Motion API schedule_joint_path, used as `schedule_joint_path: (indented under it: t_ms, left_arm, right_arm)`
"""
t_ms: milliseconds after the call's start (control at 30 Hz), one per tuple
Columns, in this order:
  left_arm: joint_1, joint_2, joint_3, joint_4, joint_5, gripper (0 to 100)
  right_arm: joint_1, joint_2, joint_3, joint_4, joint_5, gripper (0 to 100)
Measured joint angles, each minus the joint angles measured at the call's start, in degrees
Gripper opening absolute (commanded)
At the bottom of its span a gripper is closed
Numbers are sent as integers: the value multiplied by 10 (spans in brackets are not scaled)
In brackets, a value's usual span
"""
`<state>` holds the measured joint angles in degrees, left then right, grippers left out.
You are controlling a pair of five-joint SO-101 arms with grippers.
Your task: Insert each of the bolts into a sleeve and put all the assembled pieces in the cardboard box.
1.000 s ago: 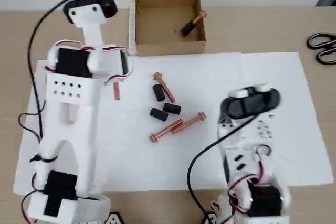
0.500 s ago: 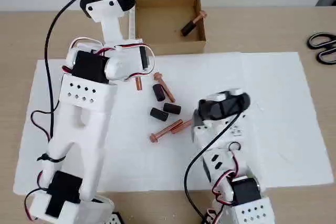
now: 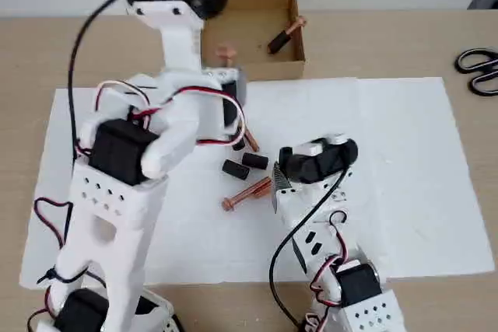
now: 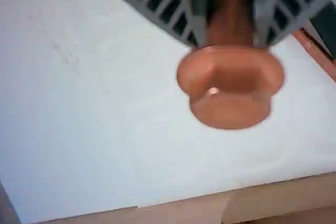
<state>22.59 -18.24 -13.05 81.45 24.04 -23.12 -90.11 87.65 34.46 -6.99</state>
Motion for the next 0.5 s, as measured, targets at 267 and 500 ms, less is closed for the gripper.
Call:
schedule_joint_path:
  t_ms: [267,500]
  left_arm:
    - [22,-3,119,-112,-10,6]
    - [21,-4,160,-195,-25,6]
  right_arm:
    - [-43,0,1,-14,11,4]
    - [-44,0,40,-95,11,4]
